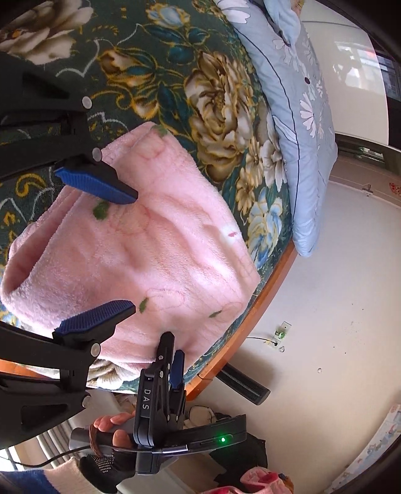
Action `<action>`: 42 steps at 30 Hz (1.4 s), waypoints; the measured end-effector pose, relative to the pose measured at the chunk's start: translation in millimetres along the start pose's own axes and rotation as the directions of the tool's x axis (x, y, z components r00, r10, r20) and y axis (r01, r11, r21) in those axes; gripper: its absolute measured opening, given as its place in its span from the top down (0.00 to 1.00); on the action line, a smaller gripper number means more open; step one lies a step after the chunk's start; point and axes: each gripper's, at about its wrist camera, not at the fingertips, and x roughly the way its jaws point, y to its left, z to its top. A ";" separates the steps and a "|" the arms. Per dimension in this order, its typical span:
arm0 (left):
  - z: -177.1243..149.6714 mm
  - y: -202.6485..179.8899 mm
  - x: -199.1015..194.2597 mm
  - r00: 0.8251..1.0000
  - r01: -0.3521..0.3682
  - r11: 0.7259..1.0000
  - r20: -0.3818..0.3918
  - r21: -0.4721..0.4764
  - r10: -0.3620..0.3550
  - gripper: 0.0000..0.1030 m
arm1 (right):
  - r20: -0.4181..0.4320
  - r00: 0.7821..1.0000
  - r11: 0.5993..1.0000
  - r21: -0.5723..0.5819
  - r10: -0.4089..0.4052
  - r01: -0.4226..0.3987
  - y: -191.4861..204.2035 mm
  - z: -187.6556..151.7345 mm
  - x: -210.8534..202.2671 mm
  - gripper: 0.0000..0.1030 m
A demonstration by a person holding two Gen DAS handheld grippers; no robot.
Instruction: Fold clothes
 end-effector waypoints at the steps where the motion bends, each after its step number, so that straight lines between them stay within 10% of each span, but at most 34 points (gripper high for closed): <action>1: -2.3 -2.0 -5.3 1.000 -0.005 1.000 0.003 -0.003 0.005 0.33 | 0.000 1.000 1.000 -0.011 0.000 0.000 4.1 -2.1 -4.0 0.45; 14: -45.6 -10.0 -22.8 0.995 -0.078 0.996 -0.068 -0.049 0.074 0.28 | -0.032 0.999 0.999 -0.031 0.007 -0.008 36.1 -48.4 -30.6 0.45; 24: -70.5 -2.9 -37.3 0.980 -0.172 0.980 -0.117 -0.095 0.161 0.01 | -0.054 0.998 0.999 -0.019 0.034 -0.035 61.7 -75.9 -33.5 0.44; 42: -100.4 -15.0 -70.0 0.974 -0.219 0.973 -0.071 -0.069 0.214 0.00 | -0.034 0.998 0.998 0.020 0.053 -0.052 95.0 -103.7 -62.4 0.11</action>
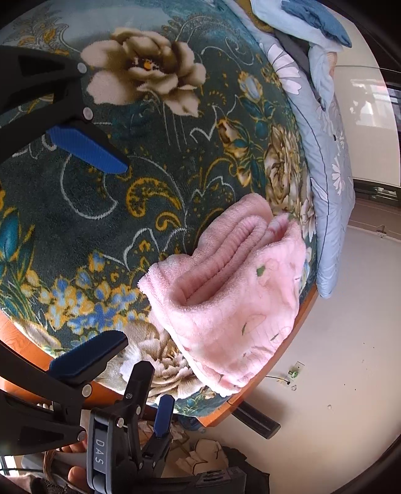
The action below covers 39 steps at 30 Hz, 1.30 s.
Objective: Fold clothes
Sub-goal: 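Open both grippers and withdraw them from the folded pink bundle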
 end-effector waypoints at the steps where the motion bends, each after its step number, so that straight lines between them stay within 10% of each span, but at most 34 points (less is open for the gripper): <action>1: -0.3 -1.5 -3.6 1.000 -0.019 1.000 0.019 0.010 0.019 0.00 | 0.004 1.000 1.000 0.001 -0.006 0.006 1.4 -1.2 -2.9 0.06; 39: -12.2 -9.5 -31.3 0.983 -0.151 0.988 0.109 0.039 0.146 0.00 | 0.016 0.996 0.995 0.027 -0.093 0.093 22.9 -8.0 -34.3 0.00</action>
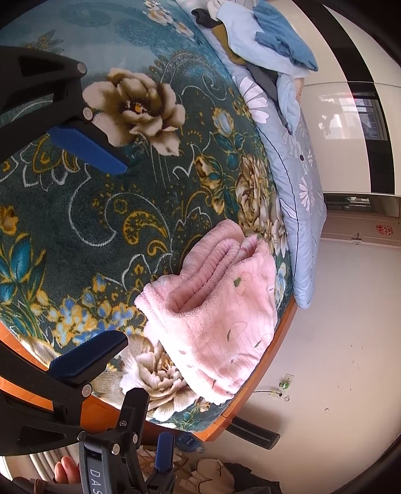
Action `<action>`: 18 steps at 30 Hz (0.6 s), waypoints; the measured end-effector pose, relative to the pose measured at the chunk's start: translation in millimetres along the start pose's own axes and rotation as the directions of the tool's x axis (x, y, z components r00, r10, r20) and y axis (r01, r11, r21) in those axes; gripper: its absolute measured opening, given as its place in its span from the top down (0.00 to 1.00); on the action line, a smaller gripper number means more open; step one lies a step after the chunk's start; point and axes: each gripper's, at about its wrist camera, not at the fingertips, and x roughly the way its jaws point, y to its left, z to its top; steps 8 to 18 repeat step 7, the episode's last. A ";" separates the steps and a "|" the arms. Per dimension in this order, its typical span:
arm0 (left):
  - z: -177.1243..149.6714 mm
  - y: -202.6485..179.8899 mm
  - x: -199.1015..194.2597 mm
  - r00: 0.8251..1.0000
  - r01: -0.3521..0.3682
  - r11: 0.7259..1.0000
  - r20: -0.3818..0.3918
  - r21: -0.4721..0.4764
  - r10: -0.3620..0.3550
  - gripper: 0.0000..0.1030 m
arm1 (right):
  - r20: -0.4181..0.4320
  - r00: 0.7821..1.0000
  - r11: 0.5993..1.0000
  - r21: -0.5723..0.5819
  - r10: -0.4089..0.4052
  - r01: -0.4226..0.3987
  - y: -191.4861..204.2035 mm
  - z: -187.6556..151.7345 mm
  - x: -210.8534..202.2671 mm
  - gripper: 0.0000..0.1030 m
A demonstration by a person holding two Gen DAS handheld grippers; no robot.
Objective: Fold clothes
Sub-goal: 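Open both grippers and withdraw them from the folded pink bundle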
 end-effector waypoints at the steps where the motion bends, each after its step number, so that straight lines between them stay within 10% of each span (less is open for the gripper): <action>1: 0.1 0.4 0.9 1.000 0.001 1.000 -0.003 -0.003 -0.001 0.00 | -0.002 1.000 1.000 0.001 -0.001 0.001 0.0 0.3 0.4 0.00; 18: -0.3 1.4 1.9 1.000 -0.018 1.000 0.006 -0.008 0.018 0.00 | -0.010 1.000 1.000 -0.006 -0.007 0.007 1.5 2.2 2.8 0.00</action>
